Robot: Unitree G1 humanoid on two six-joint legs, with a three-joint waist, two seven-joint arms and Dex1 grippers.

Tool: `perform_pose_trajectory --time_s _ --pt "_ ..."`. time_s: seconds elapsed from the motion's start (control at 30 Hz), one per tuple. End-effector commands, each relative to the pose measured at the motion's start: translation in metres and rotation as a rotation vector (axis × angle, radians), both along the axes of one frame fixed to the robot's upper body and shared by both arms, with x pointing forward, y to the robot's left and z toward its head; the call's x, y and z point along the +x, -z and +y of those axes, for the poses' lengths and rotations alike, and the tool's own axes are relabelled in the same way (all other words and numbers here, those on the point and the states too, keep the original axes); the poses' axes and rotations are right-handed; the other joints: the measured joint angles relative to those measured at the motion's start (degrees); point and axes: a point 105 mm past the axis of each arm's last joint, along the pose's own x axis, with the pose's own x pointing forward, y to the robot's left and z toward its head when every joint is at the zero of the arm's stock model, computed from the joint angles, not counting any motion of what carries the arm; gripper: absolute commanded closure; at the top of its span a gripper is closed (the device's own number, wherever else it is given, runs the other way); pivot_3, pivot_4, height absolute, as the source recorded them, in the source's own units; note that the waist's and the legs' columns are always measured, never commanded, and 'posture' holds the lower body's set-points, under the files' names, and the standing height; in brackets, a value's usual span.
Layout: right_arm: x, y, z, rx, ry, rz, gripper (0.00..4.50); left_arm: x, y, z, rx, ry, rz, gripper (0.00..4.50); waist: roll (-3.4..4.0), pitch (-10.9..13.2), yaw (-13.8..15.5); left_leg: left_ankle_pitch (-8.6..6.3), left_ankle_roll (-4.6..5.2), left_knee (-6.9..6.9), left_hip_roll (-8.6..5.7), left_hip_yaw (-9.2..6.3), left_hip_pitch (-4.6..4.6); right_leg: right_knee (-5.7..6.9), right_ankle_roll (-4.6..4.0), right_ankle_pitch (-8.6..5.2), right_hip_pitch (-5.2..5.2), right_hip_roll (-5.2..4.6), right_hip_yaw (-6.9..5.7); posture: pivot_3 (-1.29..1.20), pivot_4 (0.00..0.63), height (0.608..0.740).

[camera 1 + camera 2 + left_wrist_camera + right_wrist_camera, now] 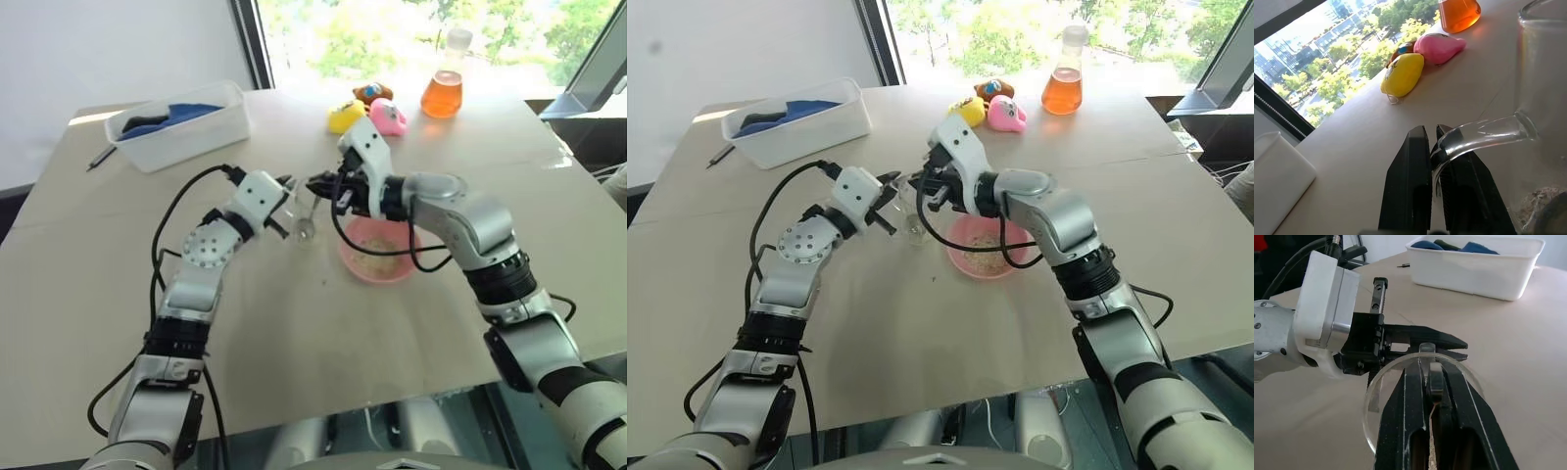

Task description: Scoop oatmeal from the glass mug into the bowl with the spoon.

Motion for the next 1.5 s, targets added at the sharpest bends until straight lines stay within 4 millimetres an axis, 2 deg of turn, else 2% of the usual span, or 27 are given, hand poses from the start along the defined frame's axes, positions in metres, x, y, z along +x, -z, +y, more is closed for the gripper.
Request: perform_pose_trajectory --time_s 0.03,0.17,0.27,0.43,0.57,0.93,1.17,1.33,1.5 --pt "-0.009 0.0 -0.001 -0.036 -0.047 -0.03 4.5 0.0 -0.014 -0.009 0.016 0.039 -0.055 4.41 0.0 0.0 0.0 0.0 0.0 0.0 0.0 -0.01 0.0 0.0 0.0 0.0 0.0 0.0 -0.01 0.0 0.15 0.74" --pt "-0.014 -0.003 -0.002 -0.013 -0.072 0.042 4.5 0.002 -0.014 -0.01 0.043 0.048 -0.067 4.41 0.0 0.0 0.1 0.0 0.0 0.03 0.0 -0.01 0.0 0.03 0.0 0.0 0.0 -0.01 -0.02 0.0 0.15 0.74" --pt "-0.011 0.004 -0.006 0.016 -0.042 0.156 4.5 0.003 -0.013 -0.011 0.053 0.053 -0.07 4.41 0.0 0.0 0.1 0.0 0.0 0.05 -0.01 -0.02 -0.01 0.03 0.0 0.0 0.01 -0.01 -0.03 0.0 0.15 0.74" --pt "0.012 0.008 -0.017 0.145 0.116 0.336 4.5 0.004 -0.011 -0.013 0.049 0.056 -0.077 4.41 0.0 0.0 0.0 0.0 0.0 0.05 -0.01 -0.01 0.02 0.06 0.0 0.0 0.01 0.0 0.03 0.0 0.15 0.74" --pt "0.02 0.0 -0.019 0.244 0.164 0.432 4.5 0.004 -0.01 -0.014 0.049 0.055 -0.081 4.41 0.0 0.0 -0.1 0.0 0.0 0.05 0.0 0.0 0.04 0.11 0.0 0.0 0.01 0.01 0.06 0.0 0.15 0.74" --pt "0.024 -0.024 -0.038 0.382 0.202 0.574 4.5 0.008 -0.007 -0.014 0.01 0.038 -0.072 4.41 0.01 0.0 -0.2 0.0 0.0 0.06 0.0 0.0 0.02 0.13 0.0 0.0 0.0 0.0 0.08 0.0 0.15 0.74" --pt "0.027 -0.044 -0.065 0.461 0.25 0.61 4.5 0.003 -0.007 -0.016 -0.105 0.059 -0.061 4.41 0.01 0.0 -0.1 0.0 0.0 0.06 -0.01 -0.01 -0.03 0.1 0.0 0.0 -0.01 -0.02 0.1 0.0 0.15 0.74" --pt "0.03 -0.056 -0.083 0.555 0.266 0.678 4.5 -0.001 -0.001 -0.015 -0.115 0.058 -0.059 4.41 0.01 0.0 -0.1 0.0 0.0 0.06 -0.01 -0.03 -0.07 0.09 0.0 0.0 -0.02 -0.03 0.17 0.0 0.15 0.74" --pt "0.032 -0.055 -0.095 0.589 0.307 0.727 4.5 -0.003 0.006 -0.013 -0.117 0.047 -0.06 4.41 0.01 0.0 -0.1 0.0 0.0 0.06 0.0 -0.02 -0.06 0.1 0.0 0.0 -0.02 -0.02 0.23 0.0 0.15 0.74"
